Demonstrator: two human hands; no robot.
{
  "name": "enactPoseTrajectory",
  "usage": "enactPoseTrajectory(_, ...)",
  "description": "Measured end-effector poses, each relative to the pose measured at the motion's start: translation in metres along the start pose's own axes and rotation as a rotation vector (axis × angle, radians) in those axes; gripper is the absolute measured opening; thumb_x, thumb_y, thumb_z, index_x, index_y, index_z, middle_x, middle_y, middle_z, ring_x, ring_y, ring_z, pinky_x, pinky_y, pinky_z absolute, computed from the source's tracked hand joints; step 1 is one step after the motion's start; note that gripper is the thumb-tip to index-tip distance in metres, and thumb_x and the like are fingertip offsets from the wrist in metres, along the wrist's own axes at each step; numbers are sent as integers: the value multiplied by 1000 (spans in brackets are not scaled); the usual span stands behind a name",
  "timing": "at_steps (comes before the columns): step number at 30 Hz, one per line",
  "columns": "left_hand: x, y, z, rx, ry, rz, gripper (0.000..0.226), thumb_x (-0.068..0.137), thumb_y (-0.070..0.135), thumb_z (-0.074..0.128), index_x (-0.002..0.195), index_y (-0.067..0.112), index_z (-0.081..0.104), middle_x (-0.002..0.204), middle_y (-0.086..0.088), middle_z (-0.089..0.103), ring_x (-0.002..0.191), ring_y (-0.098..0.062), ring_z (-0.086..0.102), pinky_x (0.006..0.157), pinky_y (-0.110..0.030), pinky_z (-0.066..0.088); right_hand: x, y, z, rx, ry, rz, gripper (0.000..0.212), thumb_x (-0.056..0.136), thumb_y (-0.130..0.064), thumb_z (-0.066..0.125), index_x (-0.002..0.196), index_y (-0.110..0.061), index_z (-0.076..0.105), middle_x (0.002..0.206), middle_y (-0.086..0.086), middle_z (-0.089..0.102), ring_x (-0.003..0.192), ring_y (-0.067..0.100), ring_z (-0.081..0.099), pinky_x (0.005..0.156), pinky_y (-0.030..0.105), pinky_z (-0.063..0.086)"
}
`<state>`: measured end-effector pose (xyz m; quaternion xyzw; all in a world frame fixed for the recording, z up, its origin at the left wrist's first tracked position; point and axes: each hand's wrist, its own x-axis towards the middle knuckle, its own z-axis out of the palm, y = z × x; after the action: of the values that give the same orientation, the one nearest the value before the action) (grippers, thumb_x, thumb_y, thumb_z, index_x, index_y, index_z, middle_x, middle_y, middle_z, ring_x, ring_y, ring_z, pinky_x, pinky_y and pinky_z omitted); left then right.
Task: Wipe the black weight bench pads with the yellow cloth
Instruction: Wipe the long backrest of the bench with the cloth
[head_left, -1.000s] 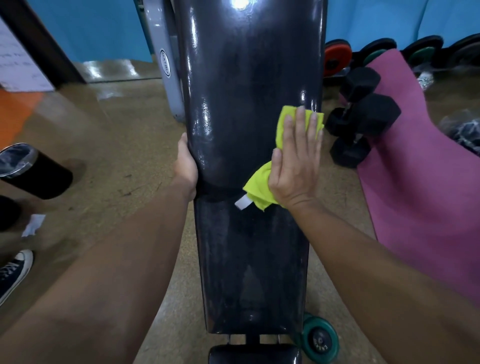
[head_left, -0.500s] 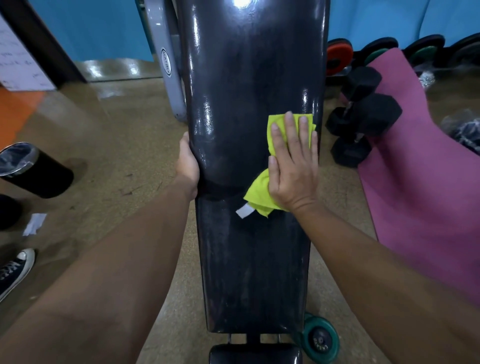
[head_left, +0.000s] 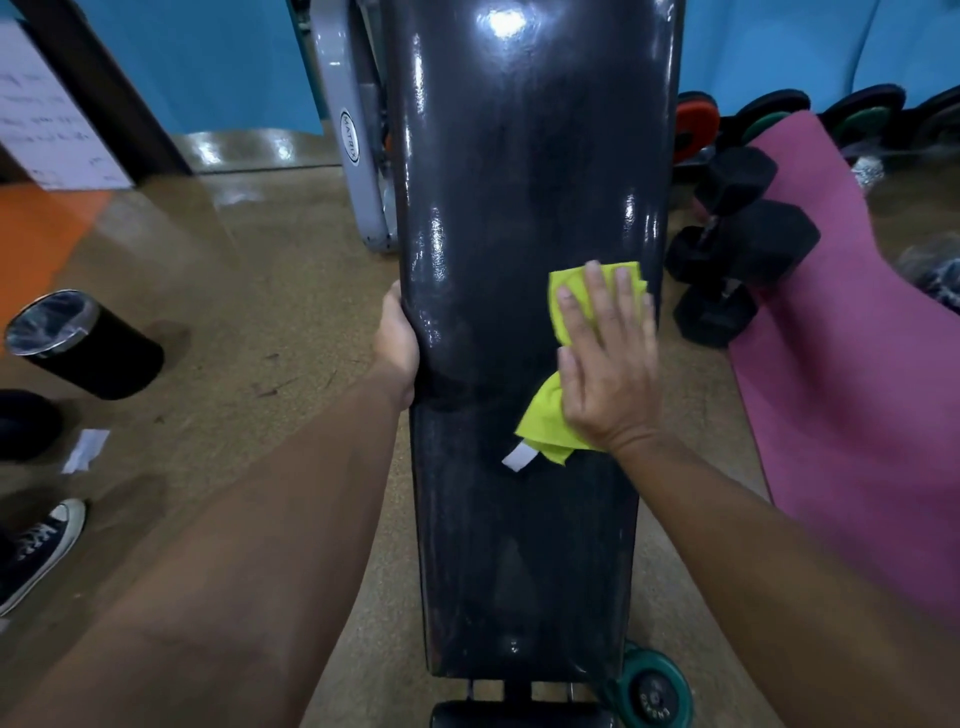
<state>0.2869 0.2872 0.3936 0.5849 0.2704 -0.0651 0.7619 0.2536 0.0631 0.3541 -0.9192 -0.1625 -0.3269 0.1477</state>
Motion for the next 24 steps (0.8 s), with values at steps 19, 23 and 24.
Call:
enactPoseTrajectory(19, 2, -4, -3, 19, -20, 5, 57, 99, 64, 41, 107, 27, 83, 106, 0, 83, 108, -21, 76, 97, -37, 59, 15, 4, -1, 113, 100, 280, 61, 104, -27, 43, 160, -7, 31, 168, 25, 19, 155, 51, 13, 130, 50, 13)
enactPoseTrajectory(23, 2, -2, -1, 14, -15, 1, 57, 99, 64, 41, 108, 26, 82, 105, 0, 83, 108, -21, 75, 95, -36, 59, 8, -20, 3, -4, 22, 94, 59, 104, -34, 41, 160, -17, 34, 169, 17, 22, 156, 47, 13, 126, 64, 10)
enactPoseTrajectory(24, 3, -2, -2, 20, -17, -2, 58, 98, 66, 42, 108, 26, 83, 106, 0, 83, 108, -21, 75, 96, -37, 59, 0, -17, 2, -3, 0, 43, 58, 103, -32, 41, 159, -18, 36, 169, 17, 23, 156, 46, 13, 126, 64, 10)
